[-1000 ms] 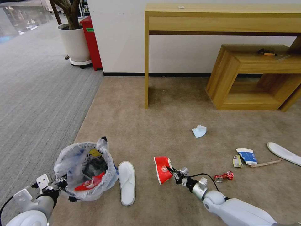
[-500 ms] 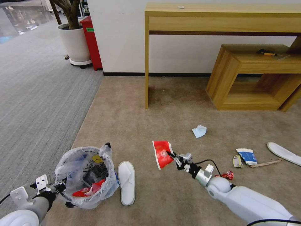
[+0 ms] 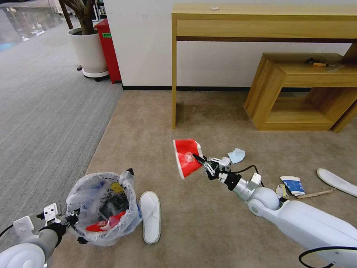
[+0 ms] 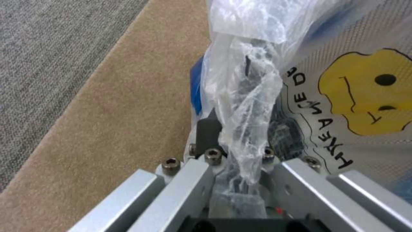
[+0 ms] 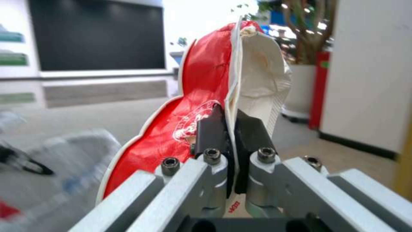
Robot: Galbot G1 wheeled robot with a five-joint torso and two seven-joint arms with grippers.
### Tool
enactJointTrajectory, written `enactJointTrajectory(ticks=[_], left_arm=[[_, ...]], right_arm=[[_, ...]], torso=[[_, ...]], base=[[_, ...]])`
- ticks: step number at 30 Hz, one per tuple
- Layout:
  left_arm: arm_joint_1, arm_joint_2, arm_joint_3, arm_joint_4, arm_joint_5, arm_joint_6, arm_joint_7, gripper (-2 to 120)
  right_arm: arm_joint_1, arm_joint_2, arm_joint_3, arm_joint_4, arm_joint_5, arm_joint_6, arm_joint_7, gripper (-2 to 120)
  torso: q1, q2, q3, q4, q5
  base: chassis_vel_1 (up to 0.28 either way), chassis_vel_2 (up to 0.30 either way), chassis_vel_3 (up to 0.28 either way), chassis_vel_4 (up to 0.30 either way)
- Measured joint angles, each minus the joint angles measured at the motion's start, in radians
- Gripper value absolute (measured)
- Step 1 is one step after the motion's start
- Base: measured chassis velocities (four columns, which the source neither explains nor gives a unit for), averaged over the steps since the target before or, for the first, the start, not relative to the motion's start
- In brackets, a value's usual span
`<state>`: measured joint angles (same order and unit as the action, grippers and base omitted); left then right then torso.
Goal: Pick up the trash bin and place the garbage on the floor into it.
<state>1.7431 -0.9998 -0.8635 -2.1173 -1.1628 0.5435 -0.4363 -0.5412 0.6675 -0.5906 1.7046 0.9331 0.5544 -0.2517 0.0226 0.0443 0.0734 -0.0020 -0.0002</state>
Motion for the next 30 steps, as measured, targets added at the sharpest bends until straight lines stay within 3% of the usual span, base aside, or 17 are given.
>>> enactJointTrajectory(ticks=[7, 17, 30], left_arm=[[-0.011, 0.009, 0.001, -0.007, -0.007, -0.003, -0.003, 0], [-0.015, -0.005, 0.004, -0.007, 0.006, -0.010, -0.001, 0], [-0.023, -0.013, 0.006, -0.004, 0.015, -0.014, -0.001, 0]], right_arm=[[0.116, 0.043, -0.102, 0.067, 0.022, -0.024, 0.030, 0], [0.336, 0.163, -0.299, 0.095, 0.073, -0.038, 0.048, 0], [0.423, 0.203, -0.446, 0.120, 0.090, -0.047, 0.057, 0]], torso=[[0.000, 0.000, 0.000, -0.0001, 0.0002], [0.000, 0.000, 0.000, 0.0001, 0.0000], [0.000, 0.000, 0.000, 0.0001, 0.0001]], base=[[0.000, 0.000, 0.000, 0.000], [0.000, 0.000, 0.000, 0.000], [0.000, 0.000, 0.000, 0.000]])
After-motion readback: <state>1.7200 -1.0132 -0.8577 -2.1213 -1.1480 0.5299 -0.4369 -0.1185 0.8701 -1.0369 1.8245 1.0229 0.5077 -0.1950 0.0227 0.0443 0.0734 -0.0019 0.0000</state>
